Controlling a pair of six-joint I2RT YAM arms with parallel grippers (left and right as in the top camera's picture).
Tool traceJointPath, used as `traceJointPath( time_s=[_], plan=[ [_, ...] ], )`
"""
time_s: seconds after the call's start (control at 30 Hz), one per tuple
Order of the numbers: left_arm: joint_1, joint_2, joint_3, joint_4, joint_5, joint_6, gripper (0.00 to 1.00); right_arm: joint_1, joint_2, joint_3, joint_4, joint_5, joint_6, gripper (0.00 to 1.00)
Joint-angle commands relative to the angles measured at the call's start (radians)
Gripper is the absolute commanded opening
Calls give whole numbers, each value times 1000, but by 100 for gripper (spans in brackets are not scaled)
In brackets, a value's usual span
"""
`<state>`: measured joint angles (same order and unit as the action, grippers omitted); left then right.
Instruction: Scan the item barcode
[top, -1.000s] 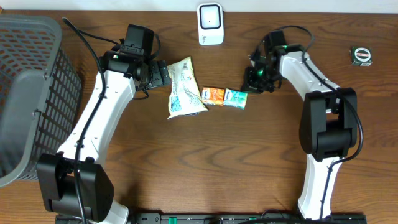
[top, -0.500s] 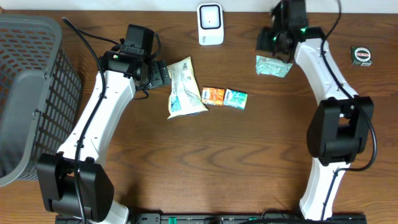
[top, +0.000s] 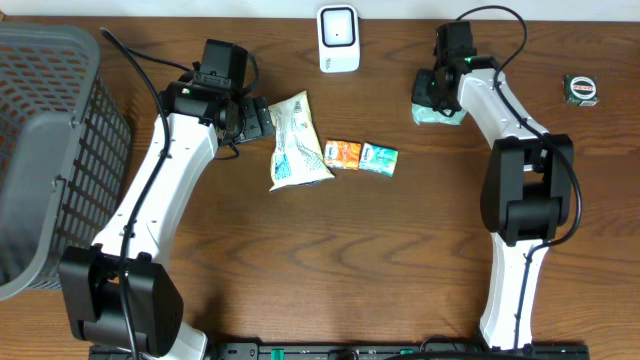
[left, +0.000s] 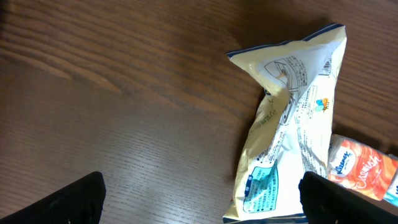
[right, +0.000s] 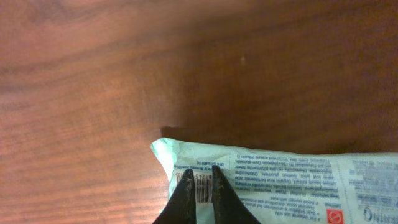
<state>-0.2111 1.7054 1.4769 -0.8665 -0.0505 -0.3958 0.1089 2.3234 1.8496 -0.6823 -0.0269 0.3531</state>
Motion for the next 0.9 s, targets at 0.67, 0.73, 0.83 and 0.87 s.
traceJointPath(
  time_s=[0.67, 0.73, 0.83, 0.87],
  plan=[
    [3, 0, -1, -3, -2, -2, 98, -68, -250, 2, -270, 105, -130, 76],
    [3, 0, -1, -3, -2, -2, 98, -73, -236, 1, -229, 60, -175, 84],
    [3, 0, -1, -3, -2, -2, 98, -111, -170, 2, -106, 3, -257, 96],
    [3, 0, -1, -3, -2, -2, 98, -123, -157, 1, -89, -31, -257, 98]
  ],
)
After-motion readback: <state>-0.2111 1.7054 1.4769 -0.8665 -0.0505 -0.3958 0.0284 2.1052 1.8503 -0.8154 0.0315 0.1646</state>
